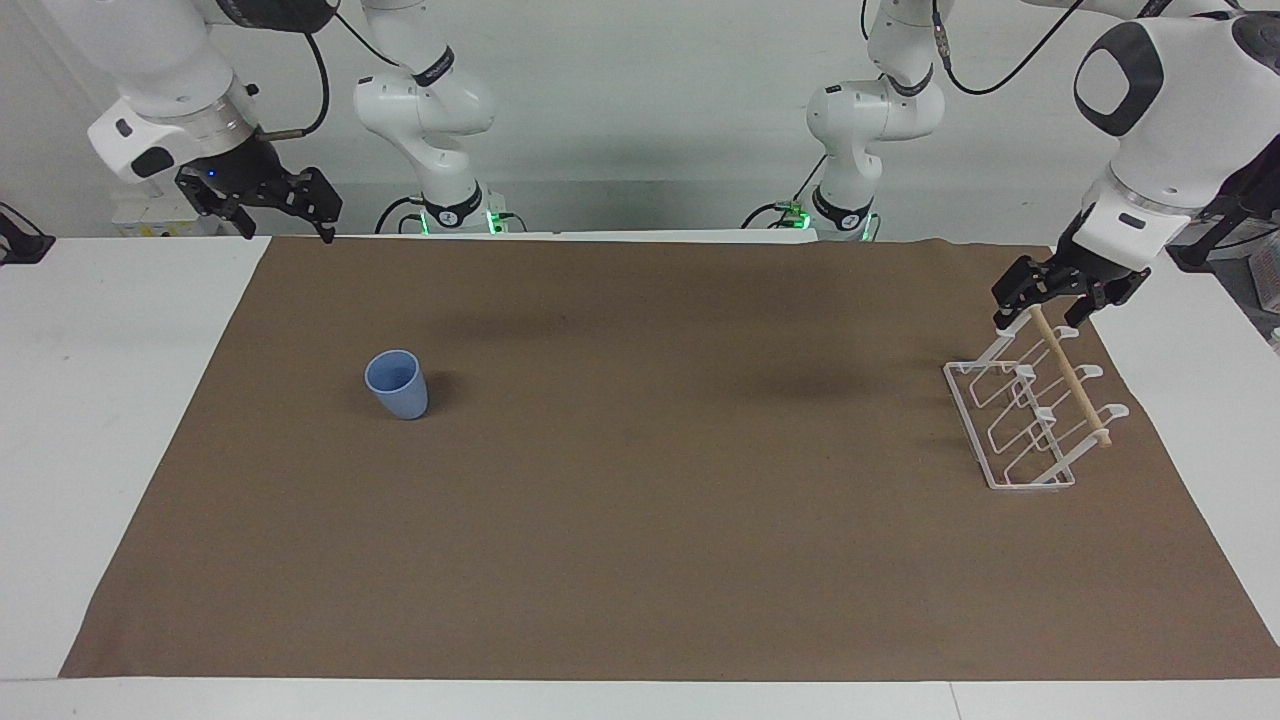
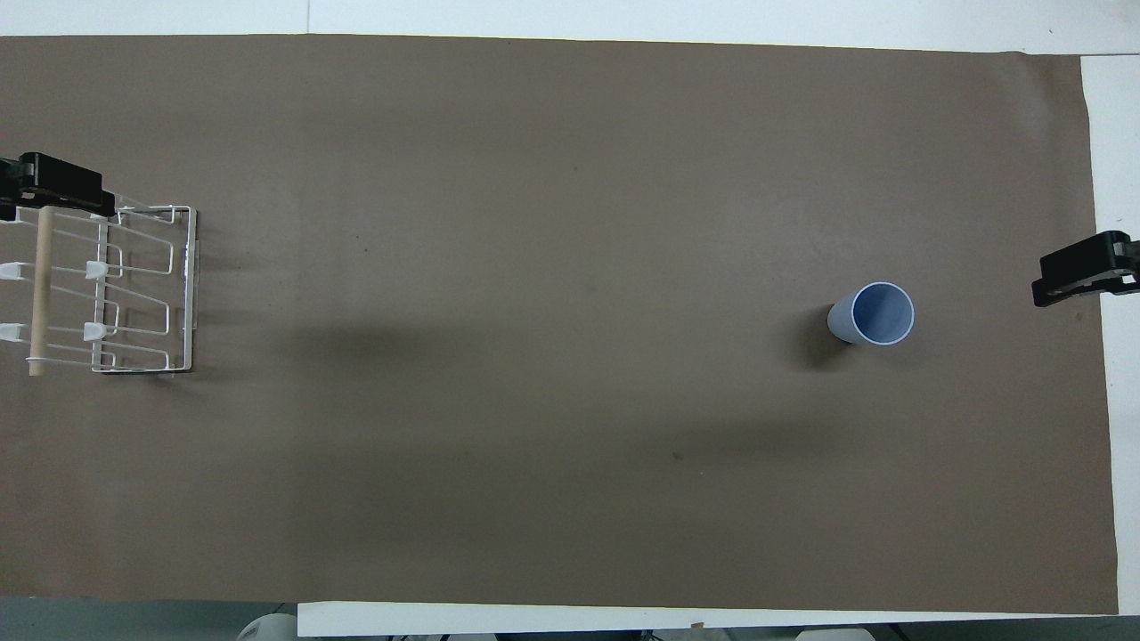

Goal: Hang cup on cup holder

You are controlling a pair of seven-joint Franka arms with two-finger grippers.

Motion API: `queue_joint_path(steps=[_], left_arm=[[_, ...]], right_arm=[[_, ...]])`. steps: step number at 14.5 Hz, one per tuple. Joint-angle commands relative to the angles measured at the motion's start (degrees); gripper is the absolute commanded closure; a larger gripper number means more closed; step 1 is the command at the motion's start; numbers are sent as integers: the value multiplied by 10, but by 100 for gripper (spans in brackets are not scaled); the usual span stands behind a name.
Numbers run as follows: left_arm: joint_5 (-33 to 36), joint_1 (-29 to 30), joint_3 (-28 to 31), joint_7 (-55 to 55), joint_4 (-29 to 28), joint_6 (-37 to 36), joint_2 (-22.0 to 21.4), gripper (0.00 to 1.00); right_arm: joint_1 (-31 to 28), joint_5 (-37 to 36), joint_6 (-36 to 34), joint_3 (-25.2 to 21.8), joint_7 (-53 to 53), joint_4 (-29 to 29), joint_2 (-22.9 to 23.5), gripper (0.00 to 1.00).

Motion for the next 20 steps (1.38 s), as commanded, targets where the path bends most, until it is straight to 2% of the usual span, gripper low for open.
queue_joint_path(steps=[1, 8, 11, 14, 16, 20], left_arm=[[9, -5, 1, 1, -9, -20, -19, 0], [9, -4, 1, 3, -10, -33, -22, 0], [9, -4, 1, 2, -10, -40, -23, 0], [10, -5, 1, 2, -10, -44, -24, 0], [10, -4, 1, 2, -10, -44, -24, 0], [10, -4, 1, 2, -10, -45, -24, 0]], right_arm=[[-8, 11, -9, 4, -8, 9, 3, 0], [-7, 11, 38, 5, -25, -14, -3, 0], [-8, 13, 109, 6, -39, -85, 1, 0], [0, 15, 244, 6, -40, -202, 3, 0], [0, 15, 314, 6, -57, -260, 12, 0], [-8, 15, 356, 6, -82, -304, 47, 2]])
